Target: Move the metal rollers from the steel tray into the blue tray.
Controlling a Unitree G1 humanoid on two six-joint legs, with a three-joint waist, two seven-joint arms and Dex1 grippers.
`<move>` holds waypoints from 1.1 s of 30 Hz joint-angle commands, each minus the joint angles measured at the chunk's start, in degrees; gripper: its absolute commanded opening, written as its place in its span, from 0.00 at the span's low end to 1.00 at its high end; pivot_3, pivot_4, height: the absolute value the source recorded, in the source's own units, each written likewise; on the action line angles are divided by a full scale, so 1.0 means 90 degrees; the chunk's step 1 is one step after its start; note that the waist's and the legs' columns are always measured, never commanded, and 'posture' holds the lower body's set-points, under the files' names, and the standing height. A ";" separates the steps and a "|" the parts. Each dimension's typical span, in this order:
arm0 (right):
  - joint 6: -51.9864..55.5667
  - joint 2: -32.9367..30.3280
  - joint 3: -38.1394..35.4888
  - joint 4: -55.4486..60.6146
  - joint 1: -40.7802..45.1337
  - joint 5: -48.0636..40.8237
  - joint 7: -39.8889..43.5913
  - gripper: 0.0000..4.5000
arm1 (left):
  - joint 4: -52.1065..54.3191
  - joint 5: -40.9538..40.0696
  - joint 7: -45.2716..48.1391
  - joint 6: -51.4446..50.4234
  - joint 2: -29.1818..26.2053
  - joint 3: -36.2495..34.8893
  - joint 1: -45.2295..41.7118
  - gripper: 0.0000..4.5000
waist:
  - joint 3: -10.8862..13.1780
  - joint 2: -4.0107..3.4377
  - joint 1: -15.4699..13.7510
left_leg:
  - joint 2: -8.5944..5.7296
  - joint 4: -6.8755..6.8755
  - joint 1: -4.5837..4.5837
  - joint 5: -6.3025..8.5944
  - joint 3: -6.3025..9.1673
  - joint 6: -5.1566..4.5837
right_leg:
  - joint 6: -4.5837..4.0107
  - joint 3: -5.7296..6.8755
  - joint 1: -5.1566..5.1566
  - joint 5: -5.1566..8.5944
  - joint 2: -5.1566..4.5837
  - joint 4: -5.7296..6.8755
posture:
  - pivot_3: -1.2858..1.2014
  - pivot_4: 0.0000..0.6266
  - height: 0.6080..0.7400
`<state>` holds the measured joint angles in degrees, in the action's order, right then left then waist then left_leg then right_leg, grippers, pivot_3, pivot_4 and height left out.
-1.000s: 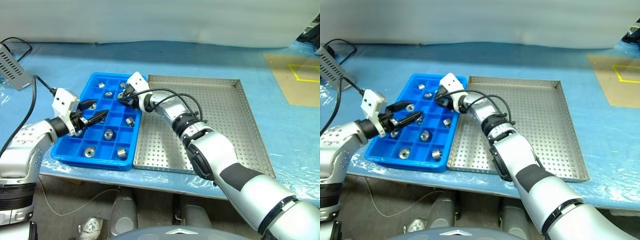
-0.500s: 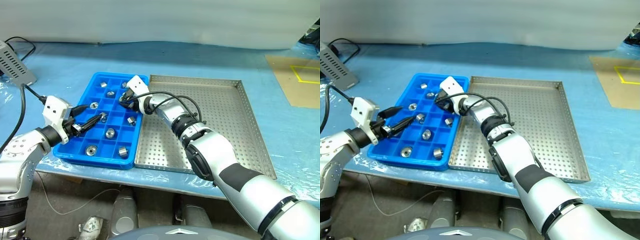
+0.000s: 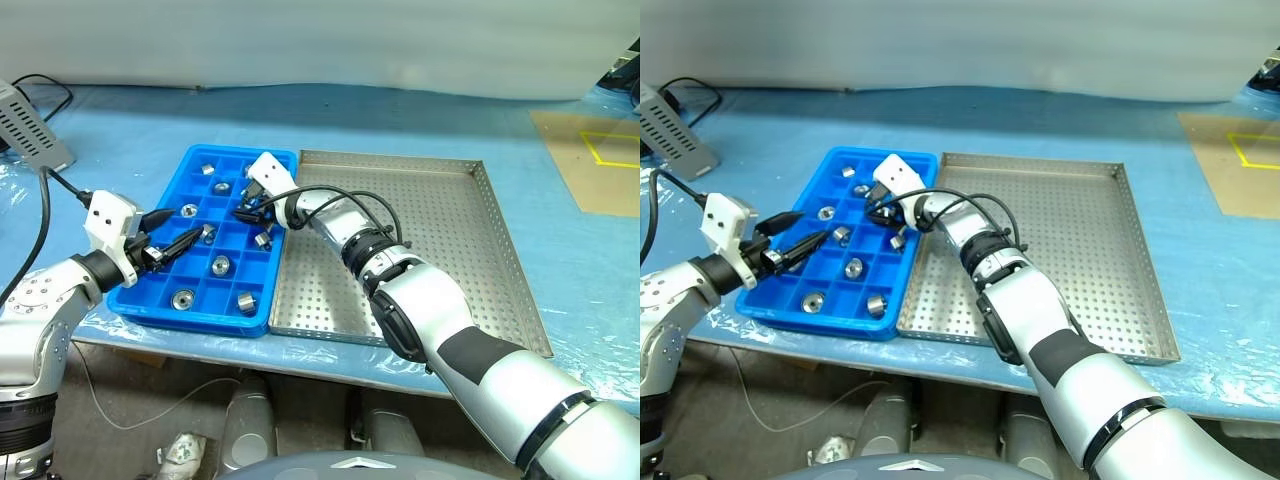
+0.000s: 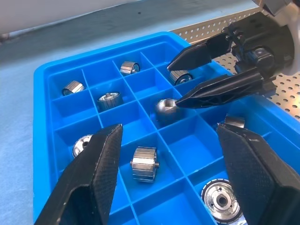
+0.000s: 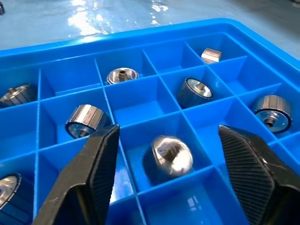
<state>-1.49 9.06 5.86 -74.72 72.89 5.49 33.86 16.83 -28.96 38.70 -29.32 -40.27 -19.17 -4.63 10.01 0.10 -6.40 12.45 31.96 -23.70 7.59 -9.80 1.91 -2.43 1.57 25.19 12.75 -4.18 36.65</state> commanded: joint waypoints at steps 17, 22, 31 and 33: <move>0.1601 -0.1953 -0.0654 0.4314 -0.1523 -0.0886 0.0965 0.74 | -0.1713 0.0483 0.0854 0.0682 0.0537 0.1554 -0.2140 0.75 | -0.0002 0.0005 -0.0053 | -0.0012 0.0034 0.0011 0.0000 -0.0004 -0.0002 | 0.0005 -0.0010 -0.0027 -0.0002 -0.0001 0.0007 | 0.50 0.24 1.00; 0.2790 -0.2637 -0.1026 0.6475 -0.2890 -0.1161 0.0560 0.74 | -0.2567 0.0831 0.1199 0.1121 0.1100 0.2151 -0.2940 0.75 | -0.0002 0.0005 0.0083 | -0.0018 0.0038 0.0008 -0.0007 -0.0007 0.0009 | 0.0011 -0.0014 -0.0025 -0.0006 0.0000 0.0004 | 0.47 0.24 1.00; 0.4428 -0.2905 -0.2111 0.9318 -0.5179 -0.1882 -0.0534 0.74 | -0.3780 0.1232 0.1746 0.1634 0.1885 0.2740 -0.3590 0.75 | -0.0002 0.0005 0.0457 | -0.0024 0.0026 0.0041 -0.0006 -0.0024 0.0006 | 0.0015 -0.0036 -0.0041 -0.0006 0.0001 -0.0004 | 0.42 0.24 1.00; 0.4523 -0.2723 -0.2217 0.9690 -0.5622 -0.2015 -0.0805 0.74 | -0.3917 0.1264 0.1741 0.1671 0.2035 0.2757 -0.3640 0.75 | -0.0001 0.0004 0.0501 | -0.0025 0.0029 0.0043 -0.0004 -0.0028 0.0002 | 0.0015 -0.0042 -0.0043 -0.0006 0.0001 -0.0006 | 0.40 0.24 1.00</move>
<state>38.65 -16.38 -13.10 7.69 22.96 -10.42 28.49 -18.42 -17.85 53.96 -15.69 -22.03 5.81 -35.95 9.99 0.14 -1.90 12.22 32.23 -23.29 7.57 -10.05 1.90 -2.29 1.18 24.80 12.70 -4.17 36.60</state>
